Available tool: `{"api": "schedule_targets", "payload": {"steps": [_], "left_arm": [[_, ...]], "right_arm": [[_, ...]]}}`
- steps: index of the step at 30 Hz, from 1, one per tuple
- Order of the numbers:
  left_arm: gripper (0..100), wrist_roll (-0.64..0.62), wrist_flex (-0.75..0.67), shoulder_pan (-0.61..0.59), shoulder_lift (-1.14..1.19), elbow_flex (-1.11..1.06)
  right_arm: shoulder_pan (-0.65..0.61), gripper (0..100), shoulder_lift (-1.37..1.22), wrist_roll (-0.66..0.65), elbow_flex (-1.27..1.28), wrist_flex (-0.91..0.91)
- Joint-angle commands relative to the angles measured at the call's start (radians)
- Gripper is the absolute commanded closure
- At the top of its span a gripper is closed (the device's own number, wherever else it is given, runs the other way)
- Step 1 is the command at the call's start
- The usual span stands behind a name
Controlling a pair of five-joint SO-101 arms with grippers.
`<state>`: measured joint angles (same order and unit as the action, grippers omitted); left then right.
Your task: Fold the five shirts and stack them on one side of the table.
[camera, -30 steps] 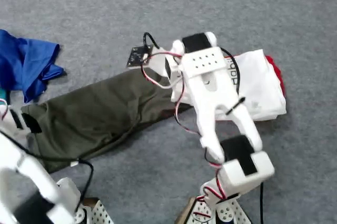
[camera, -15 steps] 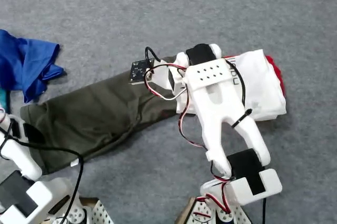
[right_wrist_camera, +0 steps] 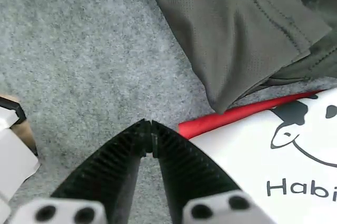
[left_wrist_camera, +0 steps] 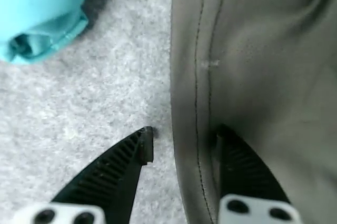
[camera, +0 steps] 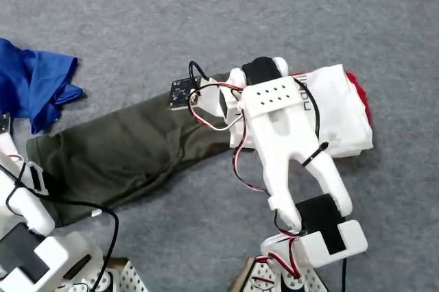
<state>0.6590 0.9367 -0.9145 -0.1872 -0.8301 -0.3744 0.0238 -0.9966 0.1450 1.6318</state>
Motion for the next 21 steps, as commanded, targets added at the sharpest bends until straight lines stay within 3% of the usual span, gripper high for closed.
{"api": "schedule_targets", "payload": {"steps": [1, 8, 21], "left_arm": [[81, -0.006, -0.040, 0.028, -0.002, -0.041], [81, -0.009, -0.031, 0.069, -0.004, -0.054], [98, -0.005, -0.031, 0.071, -0.002, -0.063]], "right_arm": [[-0.015, 99.6, 0.053, -0.011, 0.002, -0.014], [-0.015, 99.6, 0.059, -0.011, 0.002, -0.014], [-0.019, 99.6, 0.061, -0.011, -0.005, -0.015]]}}
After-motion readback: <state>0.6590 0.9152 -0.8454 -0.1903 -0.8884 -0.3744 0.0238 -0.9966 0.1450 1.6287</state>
